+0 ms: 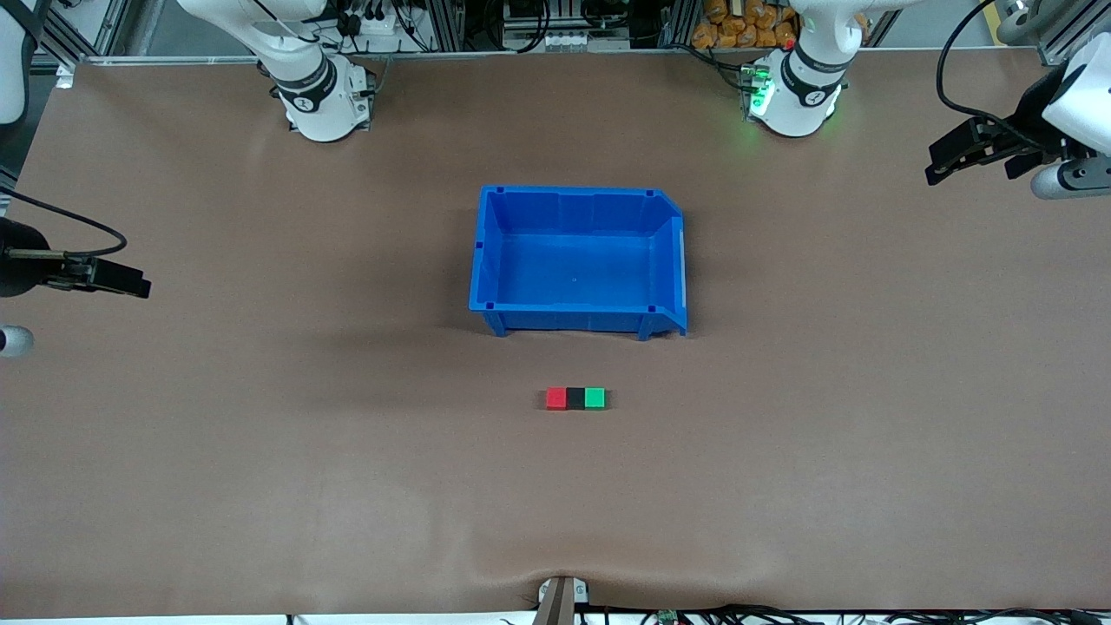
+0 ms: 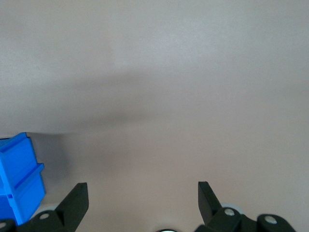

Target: Attach green and red cubes to black cube

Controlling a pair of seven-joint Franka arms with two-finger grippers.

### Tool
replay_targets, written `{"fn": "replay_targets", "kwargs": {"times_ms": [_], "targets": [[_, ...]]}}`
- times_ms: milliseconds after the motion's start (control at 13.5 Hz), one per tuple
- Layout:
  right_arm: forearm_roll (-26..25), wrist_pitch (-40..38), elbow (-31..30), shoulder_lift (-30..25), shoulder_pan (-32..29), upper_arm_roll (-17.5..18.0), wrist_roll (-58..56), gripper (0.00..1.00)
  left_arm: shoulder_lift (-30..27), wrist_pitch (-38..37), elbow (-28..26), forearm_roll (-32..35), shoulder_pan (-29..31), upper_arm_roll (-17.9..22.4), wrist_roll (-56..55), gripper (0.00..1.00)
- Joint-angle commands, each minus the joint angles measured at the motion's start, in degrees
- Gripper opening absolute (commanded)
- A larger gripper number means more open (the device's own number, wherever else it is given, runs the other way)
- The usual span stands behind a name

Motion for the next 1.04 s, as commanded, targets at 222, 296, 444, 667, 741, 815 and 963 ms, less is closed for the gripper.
{"fn": "replay_targets", "kwargs": {"times_ms": [222, 296, 444, 667, 741, 815, 963], "targets": [[-0.87, 0.29, -1.4, -2.74, -0.62, -0.33, -5.25, 1.0, -0.05, 0.07, 0.18, -0.74, 0.35, -0.15, 1.02, 1.0], [-0.87, 0.3, -1.75, -3.0, -0.62, -0.42, -5.78, 1.0, -0.05, 0.07, 0.18, -0.74, 0.52, -0.15, 1.02, 1.0], [-0.87, 0.73, -3.07, -4.4, -0.71, -0.42, -5.96, 1.0, -0.05, 0.07, 0.18, -0.74, 0.52, -0.15, 1.02, 1.0], [-0.7, 1.08, -4.48, -5.72, -0.71, -0.42, -5.96, 1.0, -0.05, 0.07, 0.18, -0.74, 0.52, -0.15, 1.02, 1.0], [-0.44, 1.17, -4.92, -6.16, -0.71, -0.51, -5.96, 1.0, -0.05, 0.07, 0.18, -0.74, 0.52, -0.15, 1.02, 1.0], [-0.35, 1.26, -5.44, -6.52, -0.71, -0.51, -6.13, 1.0, -0.05, 0.07, 0.18, -0.74, 0.52, -0.15, 1.02, 1.0], [-0.17, 1.87, -5.97, -6.87, -1.84, -0.42, -9.8, 1.0, -0.14, -0.01, 0.18, -0.74, 0.52, -0.15, 1.11, 1.0]]}}
